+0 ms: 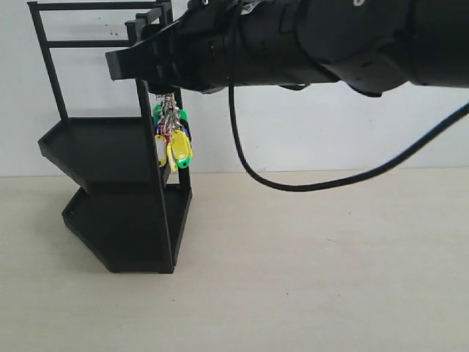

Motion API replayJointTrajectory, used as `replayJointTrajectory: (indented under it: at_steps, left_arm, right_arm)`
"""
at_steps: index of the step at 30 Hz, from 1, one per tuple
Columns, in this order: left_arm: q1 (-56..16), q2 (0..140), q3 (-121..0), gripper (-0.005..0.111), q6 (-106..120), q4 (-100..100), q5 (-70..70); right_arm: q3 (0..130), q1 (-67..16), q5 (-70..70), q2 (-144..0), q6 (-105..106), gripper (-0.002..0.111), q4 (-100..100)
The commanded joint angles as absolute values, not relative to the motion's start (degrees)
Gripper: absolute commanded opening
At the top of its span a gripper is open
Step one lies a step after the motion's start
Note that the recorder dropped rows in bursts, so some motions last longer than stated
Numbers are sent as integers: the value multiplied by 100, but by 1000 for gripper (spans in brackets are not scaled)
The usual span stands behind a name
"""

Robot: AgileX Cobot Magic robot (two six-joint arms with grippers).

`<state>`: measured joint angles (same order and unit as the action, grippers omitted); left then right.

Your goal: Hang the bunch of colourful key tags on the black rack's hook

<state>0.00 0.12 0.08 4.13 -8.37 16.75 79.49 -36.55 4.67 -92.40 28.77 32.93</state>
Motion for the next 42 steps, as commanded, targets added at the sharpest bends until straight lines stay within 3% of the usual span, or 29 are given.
replayJointTrajectory:
  at_steps: [1, 15, 26, 28, 34, 42]
  left_arm:
    - [-4, 0, 0, 4, 433, -809, 1629]
    - [-4, 0, 0, 4, 433, -809, 1629]
    - [-4, 0, 0, 4, 433, -809, 1629]
    - [-4, 0, 0, 4, 433, -809, 1629]
    - [-4, 0, 0, 4, 433, -809, 1629]
    - [-4, 0, 0, 4, 433, -809, 1629]
  right_arm:
    - [7422, -3654, 653, -8775, 2591, 55, 3280]
    - [4766, -3654, 1362, -6813, 1924, 55, 3308]
    - [3375, -3654, 1323, -6652, 1606, 54, 3308]
    - [3272, -3654, 1417, -6652, 1618, 46, 3308]
    - [3203, -3654, 1749, -6652, 1702, 0, 3308]
    - [3203, -3654, 1596, -6652, 1445, 0, 3374]
